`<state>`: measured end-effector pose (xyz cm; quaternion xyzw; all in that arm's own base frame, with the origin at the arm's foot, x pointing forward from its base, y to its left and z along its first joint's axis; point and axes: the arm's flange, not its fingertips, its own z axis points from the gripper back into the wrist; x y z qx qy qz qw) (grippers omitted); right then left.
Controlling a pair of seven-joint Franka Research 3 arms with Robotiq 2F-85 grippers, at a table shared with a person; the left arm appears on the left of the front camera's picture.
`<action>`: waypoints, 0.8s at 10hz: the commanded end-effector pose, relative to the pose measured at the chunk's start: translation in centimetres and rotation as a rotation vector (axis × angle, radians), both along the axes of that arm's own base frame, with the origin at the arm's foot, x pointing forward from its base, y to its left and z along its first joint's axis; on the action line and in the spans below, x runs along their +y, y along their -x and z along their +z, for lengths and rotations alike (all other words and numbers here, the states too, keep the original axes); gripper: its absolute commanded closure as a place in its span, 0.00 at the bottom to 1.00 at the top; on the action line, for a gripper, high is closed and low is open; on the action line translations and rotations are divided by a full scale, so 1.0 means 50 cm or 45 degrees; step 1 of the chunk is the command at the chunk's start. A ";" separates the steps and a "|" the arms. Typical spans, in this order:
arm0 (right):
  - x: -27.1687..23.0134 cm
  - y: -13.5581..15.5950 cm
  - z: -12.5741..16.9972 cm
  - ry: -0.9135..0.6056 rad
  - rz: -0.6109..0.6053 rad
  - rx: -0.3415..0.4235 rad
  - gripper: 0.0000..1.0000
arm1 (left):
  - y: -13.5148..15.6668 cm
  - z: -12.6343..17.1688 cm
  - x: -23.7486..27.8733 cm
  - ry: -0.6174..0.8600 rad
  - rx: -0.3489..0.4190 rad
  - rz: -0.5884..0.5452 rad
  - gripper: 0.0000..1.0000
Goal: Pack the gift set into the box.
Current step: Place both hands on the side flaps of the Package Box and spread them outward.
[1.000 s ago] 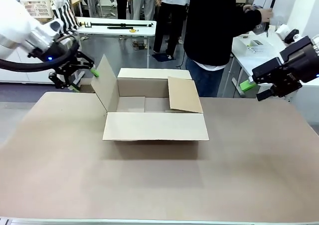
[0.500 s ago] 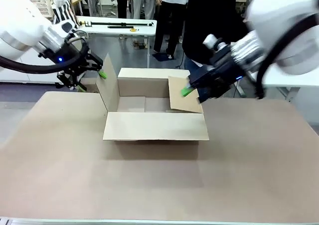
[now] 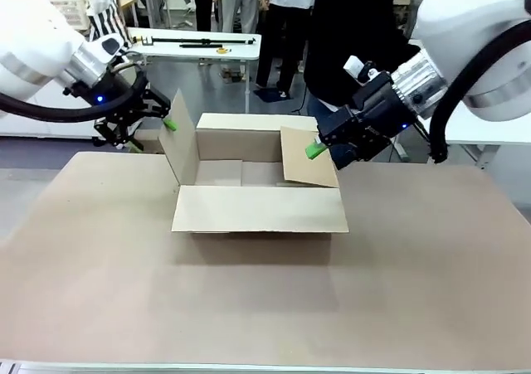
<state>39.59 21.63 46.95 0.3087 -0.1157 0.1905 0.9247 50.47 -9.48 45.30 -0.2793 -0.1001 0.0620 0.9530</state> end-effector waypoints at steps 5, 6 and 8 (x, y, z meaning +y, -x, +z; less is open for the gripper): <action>0.279 -0.231 -0.070 0.978 -0.104 -0.320 0.00 | 0.000 0.005 0.001 -0.022 0.008 0.017 0.00; 0.251 -0.208 -0.054 0.954 -0.093 -0.304 0.00 | 0.000 0.005 0.001 -0.022 0.008 0.017 0.00; 0.161 -0.193 -0.084 0.784 0.006 -0.310 0.00 | 0.000 0.005 0.001 -0.022 0.008 0.017 0.00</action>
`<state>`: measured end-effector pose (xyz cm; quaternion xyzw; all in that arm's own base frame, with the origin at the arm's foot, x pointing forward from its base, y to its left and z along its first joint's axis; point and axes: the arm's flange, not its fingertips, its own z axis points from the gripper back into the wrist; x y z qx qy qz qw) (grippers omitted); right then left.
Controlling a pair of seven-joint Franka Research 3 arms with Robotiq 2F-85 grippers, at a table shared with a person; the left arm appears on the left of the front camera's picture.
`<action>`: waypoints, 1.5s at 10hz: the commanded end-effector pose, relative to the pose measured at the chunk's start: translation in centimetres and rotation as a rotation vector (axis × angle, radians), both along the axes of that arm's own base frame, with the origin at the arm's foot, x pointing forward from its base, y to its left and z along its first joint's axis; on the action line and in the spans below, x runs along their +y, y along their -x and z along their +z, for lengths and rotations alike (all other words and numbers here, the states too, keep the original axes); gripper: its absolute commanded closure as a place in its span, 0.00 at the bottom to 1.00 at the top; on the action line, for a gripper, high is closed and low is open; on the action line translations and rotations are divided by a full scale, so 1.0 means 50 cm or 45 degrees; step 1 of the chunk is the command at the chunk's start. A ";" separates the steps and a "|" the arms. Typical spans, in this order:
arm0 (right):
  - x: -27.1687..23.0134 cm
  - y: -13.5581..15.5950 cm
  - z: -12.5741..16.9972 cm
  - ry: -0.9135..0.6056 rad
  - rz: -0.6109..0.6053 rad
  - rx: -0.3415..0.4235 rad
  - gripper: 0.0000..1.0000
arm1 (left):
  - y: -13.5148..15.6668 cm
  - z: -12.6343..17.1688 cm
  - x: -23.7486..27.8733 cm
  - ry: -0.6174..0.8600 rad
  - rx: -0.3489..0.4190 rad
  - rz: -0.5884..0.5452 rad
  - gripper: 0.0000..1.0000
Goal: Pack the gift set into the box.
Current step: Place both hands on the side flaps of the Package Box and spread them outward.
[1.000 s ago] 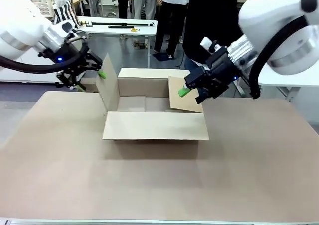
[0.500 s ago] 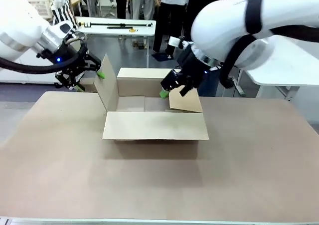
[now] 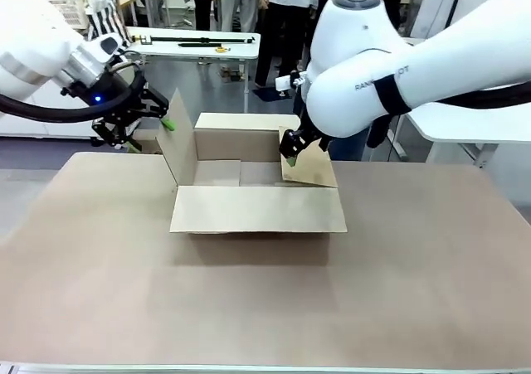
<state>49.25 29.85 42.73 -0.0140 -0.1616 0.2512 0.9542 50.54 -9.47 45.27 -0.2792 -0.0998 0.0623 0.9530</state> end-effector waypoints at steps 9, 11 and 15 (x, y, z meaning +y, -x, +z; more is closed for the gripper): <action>0.214 -0.086 -0.027 0.386 -0.427 -0.178 0.00 | 0.001 0.006 0.001 -0.022 0.007 0.017 0.00; 0.217 -0.098 -0.082 0.489 -0.411 -0.205 0.00 | 0.001 0.006 0.001 -0.022 0.007 0.017 0.00; 0.199 -0.109 -0.119 0.583 -0.445 -0.302 0.00 | 0.001 0.006 0.001 -0.022 0.007 0.017 0.00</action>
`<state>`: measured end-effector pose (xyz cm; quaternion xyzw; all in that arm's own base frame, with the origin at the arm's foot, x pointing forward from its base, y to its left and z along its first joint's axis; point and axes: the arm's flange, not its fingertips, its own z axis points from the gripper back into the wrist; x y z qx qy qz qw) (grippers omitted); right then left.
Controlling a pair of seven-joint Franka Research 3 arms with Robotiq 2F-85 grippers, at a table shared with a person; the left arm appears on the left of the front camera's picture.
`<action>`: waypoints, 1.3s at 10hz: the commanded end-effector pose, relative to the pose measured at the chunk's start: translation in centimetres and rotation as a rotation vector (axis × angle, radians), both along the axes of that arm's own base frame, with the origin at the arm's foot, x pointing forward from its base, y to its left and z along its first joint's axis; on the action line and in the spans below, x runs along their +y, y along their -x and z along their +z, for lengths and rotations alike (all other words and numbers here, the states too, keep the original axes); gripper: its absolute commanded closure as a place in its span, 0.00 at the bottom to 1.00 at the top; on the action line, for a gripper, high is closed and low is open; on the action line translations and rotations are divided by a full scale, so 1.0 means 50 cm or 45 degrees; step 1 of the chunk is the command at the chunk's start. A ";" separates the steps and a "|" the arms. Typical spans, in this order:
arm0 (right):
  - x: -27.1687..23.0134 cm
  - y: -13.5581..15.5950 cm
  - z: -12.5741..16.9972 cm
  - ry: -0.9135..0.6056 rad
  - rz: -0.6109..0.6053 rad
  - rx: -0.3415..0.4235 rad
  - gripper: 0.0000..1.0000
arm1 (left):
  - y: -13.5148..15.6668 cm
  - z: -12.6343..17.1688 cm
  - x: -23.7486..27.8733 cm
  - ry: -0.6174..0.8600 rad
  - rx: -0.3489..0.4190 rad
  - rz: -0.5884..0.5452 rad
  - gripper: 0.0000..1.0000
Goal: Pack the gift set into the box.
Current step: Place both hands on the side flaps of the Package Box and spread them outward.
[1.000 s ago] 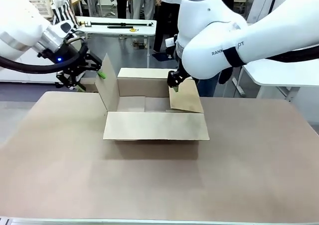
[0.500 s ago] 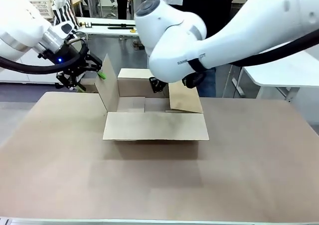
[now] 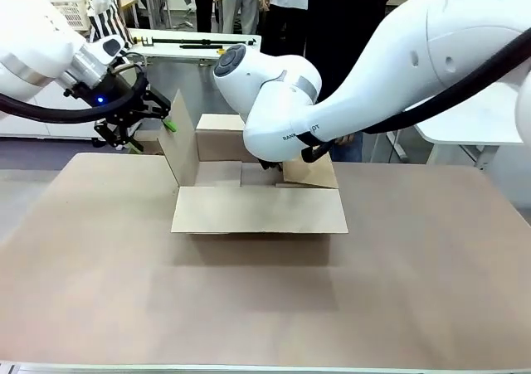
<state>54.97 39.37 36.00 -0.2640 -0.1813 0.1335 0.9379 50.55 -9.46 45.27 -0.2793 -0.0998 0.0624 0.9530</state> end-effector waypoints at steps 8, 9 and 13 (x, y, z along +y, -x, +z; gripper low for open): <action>-0.122 0.005 0.146 0.145 -0.255 -0.263 0.00 | 0.001 0.006 0.001 -0.022 0.007 0.017 0.00; -0.149 -0.004 0.159 0.160 -0.288 -0.263 0.00 | 0.001 0.006 0.001 -0.022 0.007 0.017 0.00; -0.119 -0.016 0.164 0.130 -0.231 -0.215 0.00 | 0.001 0.006 0.001 -0.022 0.007 0.017 0.00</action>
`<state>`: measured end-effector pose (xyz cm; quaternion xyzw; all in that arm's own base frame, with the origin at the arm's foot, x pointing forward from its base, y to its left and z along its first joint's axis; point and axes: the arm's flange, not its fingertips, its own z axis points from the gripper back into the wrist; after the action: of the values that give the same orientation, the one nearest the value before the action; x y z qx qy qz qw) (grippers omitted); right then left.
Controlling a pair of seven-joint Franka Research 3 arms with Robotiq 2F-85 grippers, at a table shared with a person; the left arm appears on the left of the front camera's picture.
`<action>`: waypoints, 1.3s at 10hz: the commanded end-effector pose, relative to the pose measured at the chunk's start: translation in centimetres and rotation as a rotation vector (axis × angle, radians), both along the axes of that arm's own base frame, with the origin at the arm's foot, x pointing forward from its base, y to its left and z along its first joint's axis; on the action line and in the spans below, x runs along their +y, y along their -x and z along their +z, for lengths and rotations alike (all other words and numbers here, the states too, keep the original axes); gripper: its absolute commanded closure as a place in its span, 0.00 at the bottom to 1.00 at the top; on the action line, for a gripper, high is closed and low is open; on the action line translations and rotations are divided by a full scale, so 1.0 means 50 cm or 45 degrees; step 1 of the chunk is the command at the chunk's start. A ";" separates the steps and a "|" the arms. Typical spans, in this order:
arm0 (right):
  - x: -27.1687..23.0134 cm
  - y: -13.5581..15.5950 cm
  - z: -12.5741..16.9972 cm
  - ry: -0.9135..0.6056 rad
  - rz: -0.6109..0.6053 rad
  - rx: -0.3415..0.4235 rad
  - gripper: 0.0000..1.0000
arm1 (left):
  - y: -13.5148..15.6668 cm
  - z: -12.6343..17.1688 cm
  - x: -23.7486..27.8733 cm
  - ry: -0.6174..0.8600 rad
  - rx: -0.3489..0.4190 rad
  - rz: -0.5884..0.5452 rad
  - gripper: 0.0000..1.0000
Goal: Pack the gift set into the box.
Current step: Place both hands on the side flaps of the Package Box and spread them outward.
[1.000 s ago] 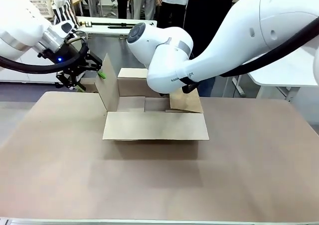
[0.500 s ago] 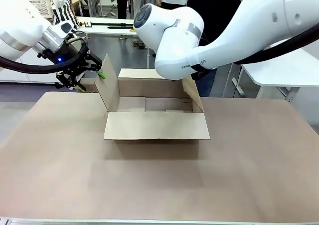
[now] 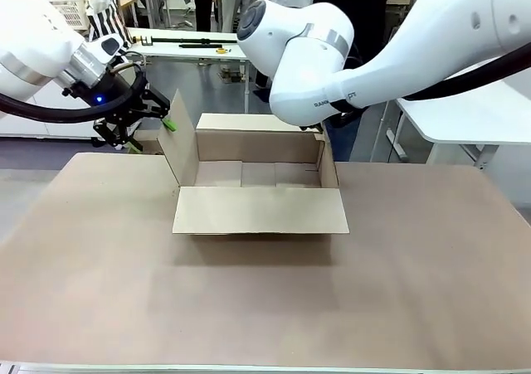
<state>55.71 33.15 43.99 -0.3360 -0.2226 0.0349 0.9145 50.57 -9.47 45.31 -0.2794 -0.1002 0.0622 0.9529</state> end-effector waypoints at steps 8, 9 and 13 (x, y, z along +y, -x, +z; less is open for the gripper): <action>-0.207 -0.018 0.046 -0.388 -0.232 0.104 0.00 | 0.001 0.005 0.001 -0.022 0.008 0.017 0.00; -0.243 -0.021 0.032 -0.527 -0.224 0.185 0.00 | 0.001 0.005 0.001 -0.022 0.008 0.017 0.00; -0.373 -0.029 -0.043 -1.116 -0.239 0.302 0.00 | 0.001 0.005 0.001 -0.022 0.008 0.017 0.00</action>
<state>58.60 16.69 42.36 -0.0051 -0.0998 -0.1130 0.9886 50.58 -9.46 45.34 -0.2794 -0.1006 0.0623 0.9529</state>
